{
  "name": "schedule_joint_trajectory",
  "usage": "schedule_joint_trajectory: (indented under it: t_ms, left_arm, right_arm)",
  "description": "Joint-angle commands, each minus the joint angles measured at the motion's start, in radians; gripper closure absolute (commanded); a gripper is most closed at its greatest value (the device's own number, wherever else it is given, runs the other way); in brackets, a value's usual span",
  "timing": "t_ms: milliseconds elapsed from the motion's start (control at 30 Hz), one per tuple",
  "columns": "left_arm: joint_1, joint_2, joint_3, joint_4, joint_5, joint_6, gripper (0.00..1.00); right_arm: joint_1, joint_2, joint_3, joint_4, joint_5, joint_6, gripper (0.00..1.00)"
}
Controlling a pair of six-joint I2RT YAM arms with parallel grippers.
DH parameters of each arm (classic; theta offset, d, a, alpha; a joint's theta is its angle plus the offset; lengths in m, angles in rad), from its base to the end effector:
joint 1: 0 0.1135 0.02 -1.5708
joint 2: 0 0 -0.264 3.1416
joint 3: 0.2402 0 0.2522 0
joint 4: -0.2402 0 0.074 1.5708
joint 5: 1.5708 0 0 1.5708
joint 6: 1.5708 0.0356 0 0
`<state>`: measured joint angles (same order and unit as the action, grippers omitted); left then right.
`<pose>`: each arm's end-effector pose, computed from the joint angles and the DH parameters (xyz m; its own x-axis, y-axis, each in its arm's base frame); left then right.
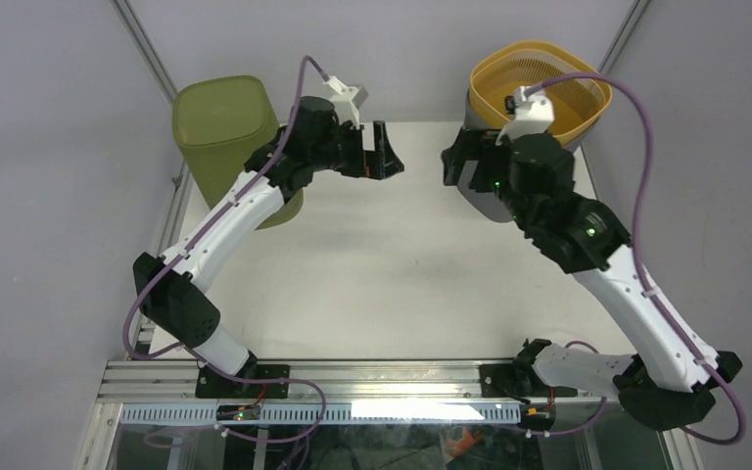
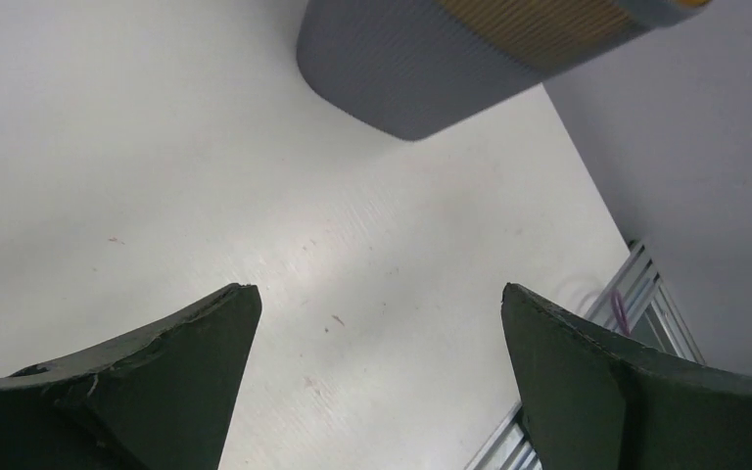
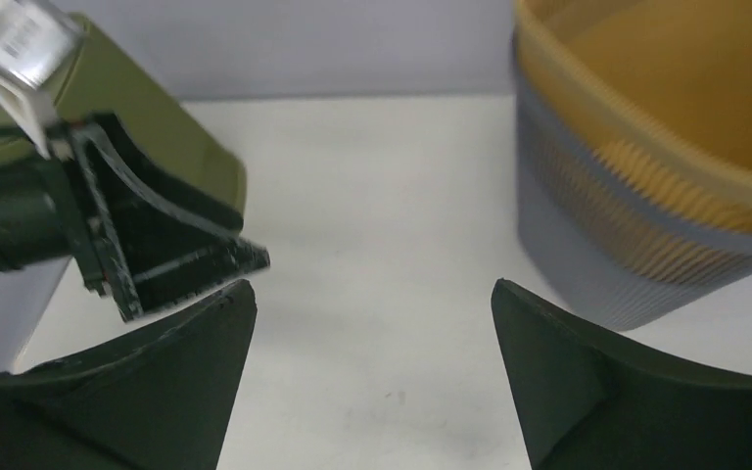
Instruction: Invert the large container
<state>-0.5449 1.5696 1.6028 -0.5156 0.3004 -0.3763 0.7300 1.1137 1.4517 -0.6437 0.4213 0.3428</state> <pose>0.3009 -0.1947 0.3955 -0.6333 -0.0266 -0.7735 0.5232 0.7217 -0.4532 0.1708 0.1334 0.4562 -0.3181 0.1270 -0.9395 -0.2241 0.9529 0.2046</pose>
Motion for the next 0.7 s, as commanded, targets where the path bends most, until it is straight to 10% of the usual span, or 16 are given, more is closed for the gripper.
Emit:
schedule_joint_trajectory:
  t_ms: [0, 200, 667]
  left_arm:
    - [-0.059, 0.012, 0.008, 0.012, -0.056, 0.029, 0.01]
    - [-0.085, 0.062, -0.001, 0.015, -0.032, 0.011, 0.01]
    - [-0.091, 0.046, -0.052, 0.022, 0.002, 0.026, 0.01]
  right_arm:
    - [-0.011, -0.034, 0.146, -0.065, 0.194, -0.341, 0.06]
    - [-0.202, 0.163, 0.344, -0.128, 0.123, -0.578, 0.02]
    - [-0.580, 0.565, 0.698, -0.357, -0.463, -0.544, 0.11]
